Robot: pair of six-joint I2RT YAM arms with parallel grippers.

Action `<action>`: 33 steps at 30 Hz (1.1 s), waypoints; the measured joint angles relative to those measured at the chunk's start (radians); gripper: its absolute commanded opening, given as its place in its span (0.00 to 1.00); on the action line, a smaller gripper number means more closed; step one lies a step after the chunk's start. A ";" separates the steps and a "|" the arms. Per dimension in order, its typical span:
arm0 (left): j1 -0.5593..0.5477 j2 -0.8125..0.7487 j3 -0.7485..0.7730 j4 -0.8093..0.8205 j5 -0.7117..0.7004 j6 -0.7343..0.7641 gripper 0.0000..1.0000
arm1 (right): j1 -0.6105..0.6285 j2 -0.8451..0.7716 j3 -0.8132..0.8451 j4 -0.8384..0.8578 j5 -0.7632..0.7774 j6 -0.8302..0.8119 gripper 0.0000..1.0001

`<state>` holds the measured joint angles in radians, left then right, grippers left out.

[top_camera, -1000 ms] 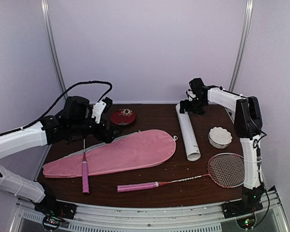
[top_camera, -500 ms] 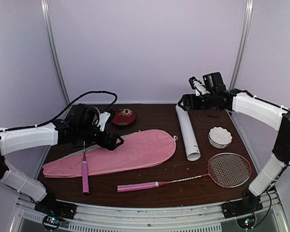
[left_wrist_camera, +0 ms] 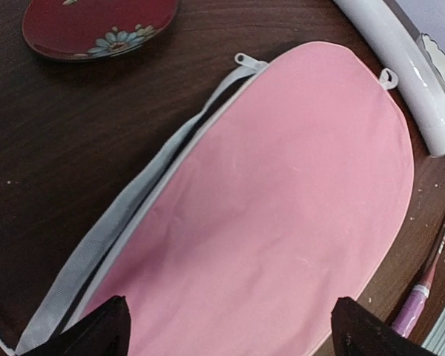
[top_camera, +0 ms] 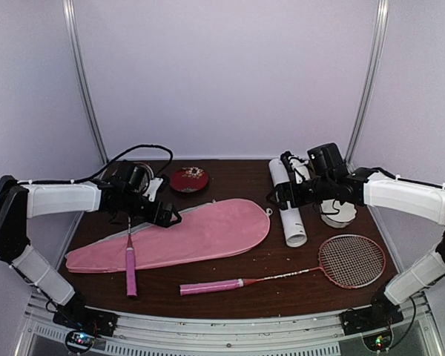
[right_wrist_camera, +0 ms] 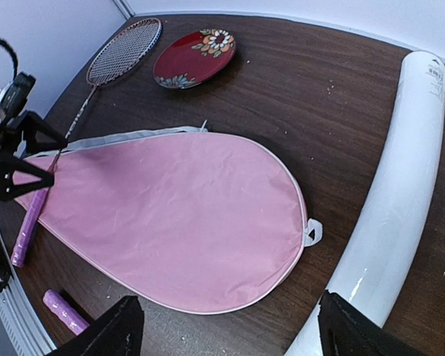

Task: Pack up the badminton gear

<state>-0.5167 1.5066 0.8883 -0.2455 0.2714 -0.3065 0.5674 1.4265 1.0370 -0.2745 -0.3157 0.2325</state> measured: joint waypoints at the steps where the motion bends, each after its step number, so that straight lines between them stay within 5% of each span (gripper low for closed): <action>1: 0.021 0.022 0.021 -0.016 0.009 0.011 0.98 | 0.005 -0.004 -0.014 0.006 -0.003 0.001 0.82; 5: 0.063 0.133 0.144 -0.077 0.015 0.071 0.97 | 0.013 -0.007 -0.060 0.014 -0.010 0.003 0.81; 20: 0.061 0.528 0.534 -0.325 -0.048 0.301 0.67 | 0.017 -0.040 -0.119 0.026 -0.023 0.003 0.79; 33: 0.031 0.618 0.627 -0.382 -0.052 0.404 0.22 | 0.017 -0.040 -0.119 0.026 -0.025 -0.001 0.79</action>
<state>-0.4858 2.1246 1.5154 -0.6277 0.2192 0.0971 0.5842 1.3865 0.9176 -0.2485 -0.3408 0.2317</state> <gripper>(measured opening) 0.293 0.786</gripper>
